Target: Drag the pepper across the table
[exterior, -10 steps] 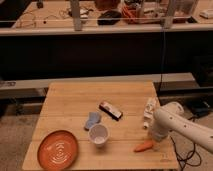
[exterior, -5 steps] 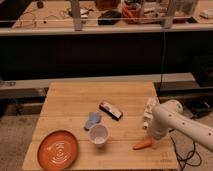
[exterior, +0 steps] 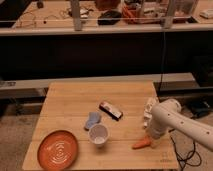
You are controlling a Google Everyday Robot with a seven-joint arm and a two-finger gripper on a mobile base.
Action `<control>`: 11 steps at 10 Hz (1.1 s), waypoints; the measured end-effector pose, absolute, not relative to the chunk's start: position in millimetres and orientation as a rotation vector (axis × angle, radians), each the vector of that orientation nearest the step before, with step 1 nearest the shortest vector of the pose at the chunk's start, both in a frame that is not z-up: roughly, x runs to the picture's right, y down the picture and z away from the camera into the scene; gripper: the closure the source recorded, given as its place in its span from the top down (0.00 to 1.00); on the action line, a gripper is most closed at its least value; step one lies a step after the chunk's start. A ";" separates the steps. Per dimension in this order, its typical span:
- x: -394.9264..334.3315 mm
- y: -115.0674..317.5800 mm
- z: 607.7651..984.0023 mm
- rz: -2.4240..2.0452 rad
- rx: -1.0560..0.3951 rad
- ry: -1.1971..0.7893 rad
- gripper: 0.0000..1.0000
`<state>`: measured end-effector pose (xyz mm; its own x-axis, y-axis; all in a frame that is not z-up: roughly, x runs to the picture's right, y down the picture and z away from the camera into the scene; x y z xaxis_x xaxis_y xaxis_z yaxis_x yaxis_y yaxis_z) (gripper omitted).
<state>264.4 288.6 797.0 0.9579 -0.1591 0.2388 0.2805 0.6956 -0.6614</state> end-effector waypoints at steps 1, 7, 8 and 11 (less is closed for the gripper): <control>264.7 288.5 796.5 -0.244 -0.763 -0.168 0.01; 261.4 286.0 799.0 -0.237 -0.768 -0.171 0.01; 260.0 282.1 800.2 -0.234 -0.764 -0.172 0.01; 253.7 270.0 807.2 -0.235 -0.768 -0.175 0.01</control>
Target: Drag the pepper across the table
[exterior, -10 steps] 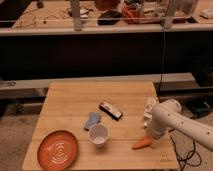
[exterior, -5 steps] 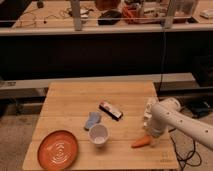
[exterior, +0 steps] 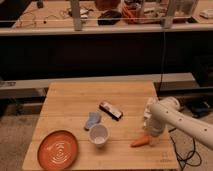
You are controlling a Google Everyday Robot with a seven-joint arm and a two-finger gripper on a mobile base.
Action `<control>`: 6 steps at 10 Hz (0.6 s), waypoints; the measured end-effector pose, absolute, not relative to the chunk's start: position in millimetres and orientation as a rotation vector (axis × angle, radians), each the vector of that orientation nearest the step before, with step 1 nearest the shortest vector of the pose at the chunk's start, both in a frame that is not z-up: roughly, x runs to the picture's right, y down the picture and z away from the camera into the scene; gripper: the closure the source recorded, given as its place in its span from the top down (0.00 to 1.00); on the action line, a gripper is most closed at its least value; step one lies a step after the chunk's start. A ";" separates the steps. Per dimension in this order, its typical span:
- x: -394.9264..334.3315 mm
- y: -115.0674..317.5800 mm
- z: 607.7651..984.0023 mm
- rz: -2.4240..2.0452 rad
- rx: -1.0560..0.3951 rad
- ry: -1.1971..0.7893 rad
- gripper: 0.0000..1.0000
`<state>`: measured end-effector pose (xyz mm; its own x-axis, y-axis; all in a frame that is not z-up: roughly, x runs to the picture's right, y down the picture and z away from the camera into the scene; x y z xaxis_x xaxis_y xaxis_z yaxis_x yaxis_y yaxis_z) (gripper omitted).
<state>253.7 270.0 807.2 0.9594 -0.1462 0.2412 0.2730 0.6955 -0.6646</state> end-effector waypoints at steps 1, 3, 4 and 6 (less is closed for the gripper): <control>255.1 272.8 806.0 -0.234 -0.771 -0.174 0.01; 257.7 278.1 801.6 -0.228 -0.775 -0.173 0.01; 255.8 274.8 803.2 -0.228 -0.772 -0.174 0.01; 243.5 270.2 807.3 -0.229 -0.773 -0.176 0.01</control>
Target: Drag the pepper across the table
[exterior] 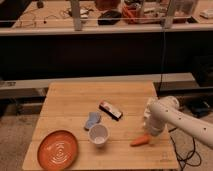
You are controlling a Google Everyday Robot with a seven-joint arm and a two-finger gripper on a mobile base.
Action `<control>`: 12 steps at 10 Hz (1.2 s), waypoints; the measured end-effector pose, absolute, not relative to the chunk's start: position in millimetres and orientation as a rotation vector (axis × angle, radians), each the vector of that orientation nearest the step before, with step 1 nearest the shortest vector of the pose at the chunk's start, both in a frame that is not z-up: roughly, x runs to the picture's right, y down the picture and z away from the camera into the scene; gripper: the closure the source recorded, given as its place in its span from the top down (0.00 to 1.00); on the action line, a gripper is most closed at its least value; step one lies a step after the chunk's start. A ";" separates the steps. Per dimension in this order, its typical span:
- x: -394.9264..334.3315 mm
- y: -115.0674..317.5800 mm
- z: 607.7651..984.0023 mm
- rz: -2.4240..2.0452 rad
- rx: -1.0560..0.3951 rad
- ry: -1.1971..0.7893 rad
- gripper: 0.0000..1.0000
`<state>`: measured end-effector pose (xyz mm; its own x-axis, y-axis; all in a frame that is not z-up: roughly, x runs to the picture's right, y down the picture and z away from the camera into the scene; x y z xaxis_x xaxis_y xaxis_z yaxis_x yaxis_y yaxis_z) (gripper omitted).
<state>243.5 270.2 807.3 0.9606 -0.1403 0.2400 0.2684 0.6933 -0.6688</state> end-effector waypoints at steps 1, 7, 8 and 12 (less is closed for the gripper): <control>239.1 269.1 808.7 -0.231 -0.775 -0.177 0.01; 219.2 261.4 812.5 -0.227 -0.781 -0.175 0.01; 214.7 259.3 814.5 -0.225 -0.783 -0.174 0.01; 210.7 256.5 816.0 -0.216 -0.788 -0.171 0.01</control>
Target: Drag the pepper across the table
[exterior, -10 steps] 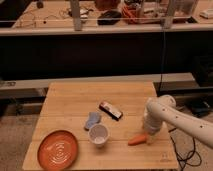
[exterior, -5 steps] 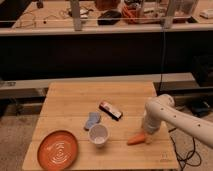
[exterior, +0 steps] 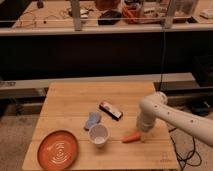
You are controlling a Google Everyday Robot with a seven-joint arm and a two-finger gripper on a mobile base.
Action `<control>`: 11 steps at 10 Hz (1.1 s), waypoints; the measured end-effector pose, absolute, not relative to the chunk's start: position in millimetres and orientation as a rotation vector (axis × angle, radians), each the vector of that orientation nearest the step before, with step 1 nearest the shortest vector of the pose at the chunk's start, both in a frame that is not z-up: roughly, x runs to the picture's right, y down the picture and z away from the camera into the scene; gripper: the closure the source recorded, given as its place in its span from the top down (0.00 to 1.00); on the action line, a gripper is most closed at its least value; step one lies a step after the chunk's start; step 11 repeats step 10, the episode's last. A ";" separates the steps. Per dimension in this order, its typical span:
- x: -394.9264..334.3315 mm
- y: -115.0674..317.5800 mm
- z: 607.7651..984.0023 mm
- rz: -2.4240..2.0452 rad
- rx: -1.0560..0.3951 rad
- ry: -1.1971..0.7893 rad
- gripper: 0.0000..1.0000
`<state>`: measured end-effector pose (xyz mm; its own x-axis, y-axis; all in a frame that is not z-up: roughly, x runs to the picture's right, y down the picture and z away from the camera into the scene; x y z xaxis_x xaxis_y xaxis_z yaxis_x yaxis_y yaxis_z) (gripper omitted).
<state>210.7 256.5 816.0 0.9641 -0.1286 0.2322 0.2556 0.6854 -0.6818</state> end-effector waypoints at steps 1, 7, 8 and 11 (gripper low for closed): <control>208.3 253.3 818.2 -0.214 -0.789 -0.170 0.01; 196.7 244.6 826.8 -0.201 -0.800 -0.167 0.01; 197.5 243.5 827.7 -0.201 -0.800 -0.169 0.01; 197.0 243.5 828.8 -0.196 -0.806 -0.170 0.01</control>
